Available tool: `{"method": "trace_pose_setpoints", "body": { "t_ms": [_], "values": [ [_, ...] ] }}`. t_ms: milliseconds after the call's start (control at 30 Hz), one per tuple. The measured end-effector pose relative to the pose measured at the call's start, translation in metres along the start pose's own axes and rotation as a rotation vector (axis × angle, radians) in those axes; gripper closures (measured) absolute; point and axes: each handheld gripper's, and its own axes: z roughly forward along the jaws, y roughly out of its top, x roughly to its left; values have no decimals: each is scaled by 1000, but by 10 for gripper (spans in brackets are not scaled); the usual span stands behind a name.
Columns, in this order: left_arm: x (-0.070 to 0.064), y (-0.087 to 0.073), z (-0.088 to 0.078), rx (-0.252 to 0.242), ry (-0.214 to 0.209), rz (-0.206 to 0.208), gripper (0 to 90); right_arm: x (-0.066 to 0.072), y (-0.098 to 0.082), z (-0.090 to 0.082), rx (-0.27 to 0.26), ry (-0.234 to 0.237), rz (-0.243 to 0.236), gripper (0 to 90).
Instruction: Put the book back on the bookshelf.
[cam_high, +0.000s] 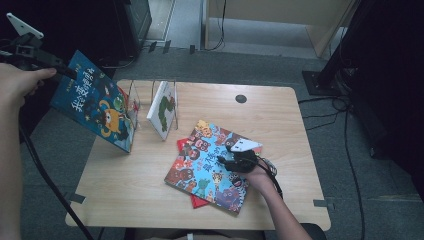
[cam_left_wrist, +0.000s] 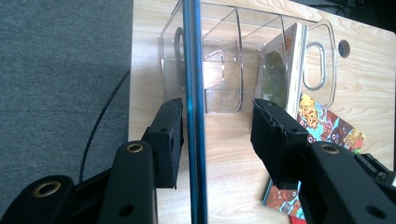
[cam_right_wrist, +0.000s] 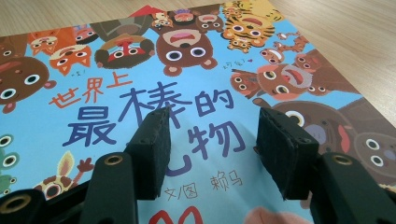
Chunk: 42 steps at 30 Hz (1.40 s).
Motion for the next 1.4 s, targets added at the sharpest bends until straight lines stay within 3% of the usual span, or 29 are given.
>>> {"method": "trace_pose_setpoints", "body": {
  "t_ms": [300,467,533,600,733,1000,1133,1267,1400],
  "values": [
    [-8,-15,-36,-42,-24,28,532,0,0,-1,4,5,-1,445],
    [-27,-29,-47,-72,-43,86,529,-1,0,-1,6,12,-5,447],
    [-36,-35,-46,-83,-19,92,517,-2,0,-2,8,22,-3,456],
    [-45,-41,-44,-102,-47,117,512,-3,0,-2,8,28,-1,464],
    [-60,-54,-33,-119,-89,159,506,-5,1,-5,-3,30,9,468],
    [-79,-81,3,-131,-135,222,497,-11,1,-14,-14,13,37,480],
    [-89,-94,22,-125,-170,248,495,-13,-1,-16,-4,8,38,486],
    [-99,-105,40,-118,-147,294,485,-14,-2,-18,22,9,55,484],
    [-109,-116,61,-116,-184,328,483,-15,-4,-21,49,18,75,477]
  ]
}}
